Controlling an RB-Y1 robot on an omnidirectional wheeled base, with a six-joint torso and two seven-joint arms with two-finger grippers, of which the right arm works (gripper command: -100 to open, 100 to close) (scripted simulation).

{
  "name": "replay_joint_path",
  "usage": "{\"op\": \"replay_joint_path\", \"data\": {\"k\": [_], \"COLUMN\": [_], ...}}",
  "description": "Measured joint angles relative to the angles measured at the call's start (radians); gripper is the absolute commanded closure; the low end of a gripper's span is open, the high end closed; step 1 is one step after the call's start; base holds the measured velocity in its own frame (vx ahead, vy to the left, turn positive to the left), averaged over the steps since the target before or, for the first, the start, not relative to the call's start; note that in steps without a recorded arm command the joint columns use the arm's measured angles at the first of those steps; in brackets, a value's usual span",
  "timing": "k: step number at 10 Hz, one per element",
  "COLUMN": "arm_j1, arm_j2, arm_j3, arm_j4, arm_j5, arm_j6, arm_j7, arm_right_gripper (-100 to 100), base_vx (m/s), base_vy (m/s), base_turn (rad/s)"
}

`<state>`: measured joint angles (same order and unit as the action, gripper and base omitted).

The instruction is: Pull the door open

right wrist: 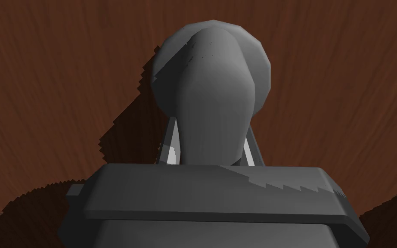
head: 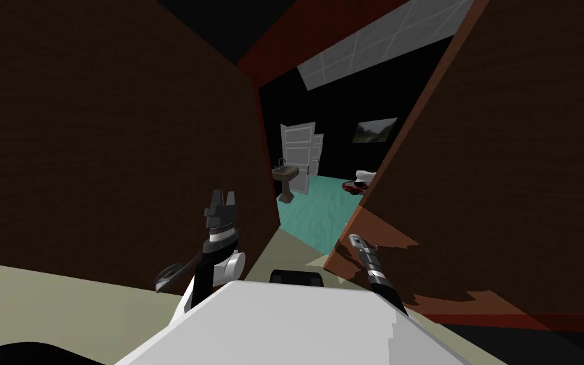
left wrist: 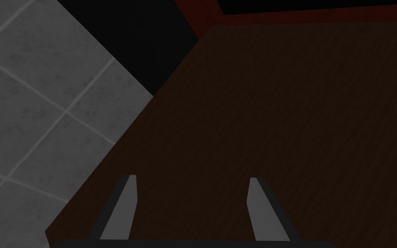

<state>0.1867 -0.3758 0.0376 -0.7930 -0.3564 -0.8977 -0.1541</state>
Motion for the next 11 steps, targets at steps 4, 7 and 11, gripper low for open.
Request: {"op": "replay_joint_path", "data": {"k": [4, 7, 11], "arm_j1": [0.022, 0.051, 0.087], "arm_j2": [-0.018, -0.046, -0.075], "arm_j3": [0.028, 0.058, 0.1], "arm_j4": [-0.009, -0.007, 0.013], "arm_j5": [0.01, 0.016, 0.025], "arm_j6": [-0.017, -0.067, -0.13], "arm_j7": [-0.024, -0.054, -0.092], "arm_right_gripper": [100, 100, 100], "base_vx": [-0.187, -0.251, -0.207], "base_vy": [-0.019, -0.026, -0.019], "base_turn": [0.103, 0.165, 0.128]}}
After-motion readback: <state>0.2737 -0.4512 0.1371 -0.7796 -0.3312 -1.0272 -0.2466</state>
